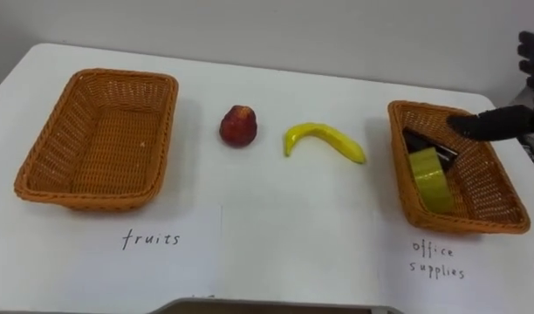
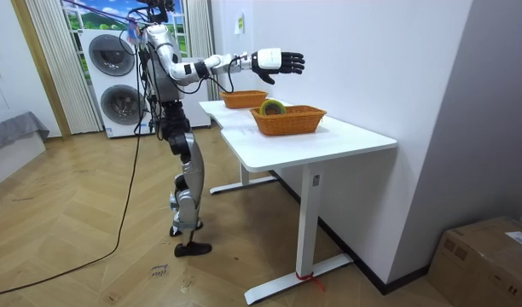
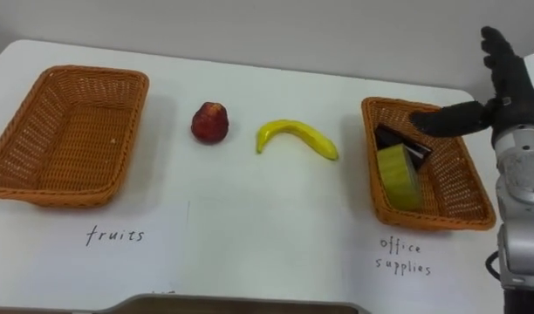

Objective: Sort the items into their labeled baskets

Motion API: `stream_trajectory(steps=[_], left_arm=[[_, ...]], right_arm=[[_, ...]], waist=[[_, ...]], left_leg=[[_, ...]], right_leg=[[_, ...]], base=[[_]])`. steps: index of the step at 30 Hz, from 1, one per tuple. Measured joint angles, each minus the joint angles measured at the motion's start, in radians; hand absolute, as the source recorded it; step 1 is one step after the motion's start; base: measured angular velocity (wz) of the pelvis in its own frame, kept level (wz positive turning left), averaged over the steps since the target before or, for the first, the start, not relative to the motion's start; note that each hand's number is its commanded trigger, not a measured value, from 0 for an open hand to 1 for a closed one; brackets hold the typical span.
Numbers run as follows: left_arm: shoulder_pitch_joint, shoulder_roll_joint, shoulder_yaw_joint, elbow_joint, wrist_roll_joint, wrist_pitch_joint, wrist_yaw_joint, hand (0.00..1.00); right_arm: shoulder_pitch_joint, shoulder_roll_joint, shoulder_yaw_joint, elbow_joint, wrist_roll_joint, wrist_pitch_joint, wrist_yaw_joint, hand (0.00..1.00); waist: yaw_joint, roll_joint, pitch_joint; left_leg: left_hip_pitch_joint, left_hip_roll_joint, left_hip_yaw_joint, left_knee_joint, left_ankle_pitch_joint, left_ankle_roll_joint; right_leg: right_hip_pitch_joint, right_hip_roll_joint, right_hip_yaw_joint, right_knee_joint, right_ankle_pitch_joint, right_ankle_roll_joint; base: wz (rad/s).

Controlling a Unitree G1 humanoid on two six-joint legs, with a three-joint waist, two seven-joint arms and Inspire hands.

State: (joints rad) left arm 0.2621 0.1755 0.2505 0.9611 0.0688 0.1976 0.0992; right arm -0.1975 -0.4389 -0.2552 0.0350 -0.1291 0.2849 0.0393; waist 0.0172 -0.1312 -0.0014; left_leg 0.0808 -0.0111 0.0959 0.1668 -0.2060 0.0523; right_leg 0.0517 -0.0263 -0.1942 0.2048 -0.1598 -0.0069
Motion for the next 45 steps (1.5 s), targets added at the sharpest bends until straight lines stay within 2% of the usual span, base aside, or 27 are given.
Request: stream_trajectory(steps=[1, 7, 14, 21, 24, 27, 32, 36, 40, 45], left_arm=[[0.001, 0.000, -0.001, 0.000, 0.001, 0.000, 0.000, 0.00], [0.015, 0.000, 0.000, 0.001, 0.001, -0.010, 0.002, 0.00], [0.040, 0.001, -0.015, 0.002, 0.011, -0.009, 0.000, 0.00], [0.043, 0.014, -0.044, 0.049, 0.013, -0.007, -0.010, 0.00], [0.036, 0.028, -0.045, 0.049, 0.013, -0.009, -0.027, 0.00], [0.018, 0.034, -0.047, 0.042, 0.013, -0.010, -0.040, 0.00], [-0.003, 0.034, -0.051, 0.038, 0.013, -0.004, -0.043, 0.00], [-0.010, 0.035, -0.094, 0.038, 0.012, 0.016, -0.039, 0.00], [-0.037, 0.036, -0.121, 0.039, 0.010, 0.015, -0.020, 0.00], [-0.071, 0.047, -0.186, 0.041, -0.026, 0.014, -0.007, 0.00]], right_arm=[[-0.002, 0.000, 0.001, -0.011, 0.000, 0.000, 0.000, 0.00], [-0.087, -0.003, 0.019, -0.011, 0.006, -0.001, 0.008, 0.00], [-0.095, -0.013, 0.097, -0.012, -0.011, -0.001, 0.048, 0.00], [-0.095, -0.013, 0.155, 0.003, -0.024, -0.005, 0.050, 0.00], [-0.095, -0.013, 0.155, 0.032, -0.004, -0.012, 0.050, 0.00], [-0.105, -0.013, 0.159, 0.052, 0.000, -0.012, 0.050, 0.00], [-0.140, -0.013, 0.201, 0.115, 0.000, -0.012, 0.050, 0.00], [-0.165, -0.013, 0.242, 0.170, 0.000, -0.009, 0.050, 0.00], [-0.198, -0.013, 0.277, 0.215, -0.012, -0.010, 0.045, 0.00], [-0.302, -0.013, 0.345, 0.341, -0.019, -0.015, 0.030, 0.00]], waist=[[0.012, -0.002, -0.0012], [0.021, 0.001, -0.0002], [0.064, -0.010, -0.0021], [0.078, 0.000, 0.0074], [0.086, 0.004, 0.0097], [0.099, 0.003, 0.0058], [0.106, 0.004, 0.0054], [0.114, 0.004, 0.0053], [0.120, 0.004, 0.0053], [0.124, 0.005, 0.0062]], left_leg=[[0.000, 0.000, 0.000, 0.000, 0.000, 0.000], [0.002, 0.001, 0.002, 0.001, 0.000, 0.000], [0.002, 0.000, 0.000, 0.005, 0.000, 0.000], [-0.002, 0.000, 0.003, 0.005, -0.002, 0.003], [-0.005, 0.000, 0.006, 0.006, -0.002, 0.003], [-0.038, 0.000, 0.006, 0.022, -0.002, 0.003], [-0.069, 0.001, 0.004, 0.035, -0.002, 0.004], [-0.077, 0.001, -0.002, 0.037, -0.002, 0.004], [-0.105, 0.000, -0.019, 0.049, -0.002, 0.003], [-0.144, 0.001, -0.027, 0.062, 0.001, 0.003]], right_leg=[[-0.001, 0.000, 0.002, 0.001, 0.000, 0.000], [0.001, 0.001, 0.003, 0.001, 0.000, 0.000], [-0.001, 0.000, 0.000, 0.001, 0.001, 0.000], [-0.002, -0.003, -0.001, 0.001, 0.002, 0.001], [-0.006, -0.005, -0.002, 0.001, 0.002, 0.001], [-0.035, -0.005, -0.004, 0.011, 0.003, 0.000], [-0.061, -0.006, -0.010, 0.018, 0.004, -0.001], [-0.066, -0.007, -0.015, 0.017, 0.004, -0.001], [-0.080, -0.007, -0.031, 0.015, 0.007, -0.002], [-0.109, -0.011, -0.054, 0.016, 0.010, -0.006]], base=[[0.00], [-0.01], [0.00], [0.00], [-0.02], [0.00], [0.00], [0.04], [0.12], [0.08]])
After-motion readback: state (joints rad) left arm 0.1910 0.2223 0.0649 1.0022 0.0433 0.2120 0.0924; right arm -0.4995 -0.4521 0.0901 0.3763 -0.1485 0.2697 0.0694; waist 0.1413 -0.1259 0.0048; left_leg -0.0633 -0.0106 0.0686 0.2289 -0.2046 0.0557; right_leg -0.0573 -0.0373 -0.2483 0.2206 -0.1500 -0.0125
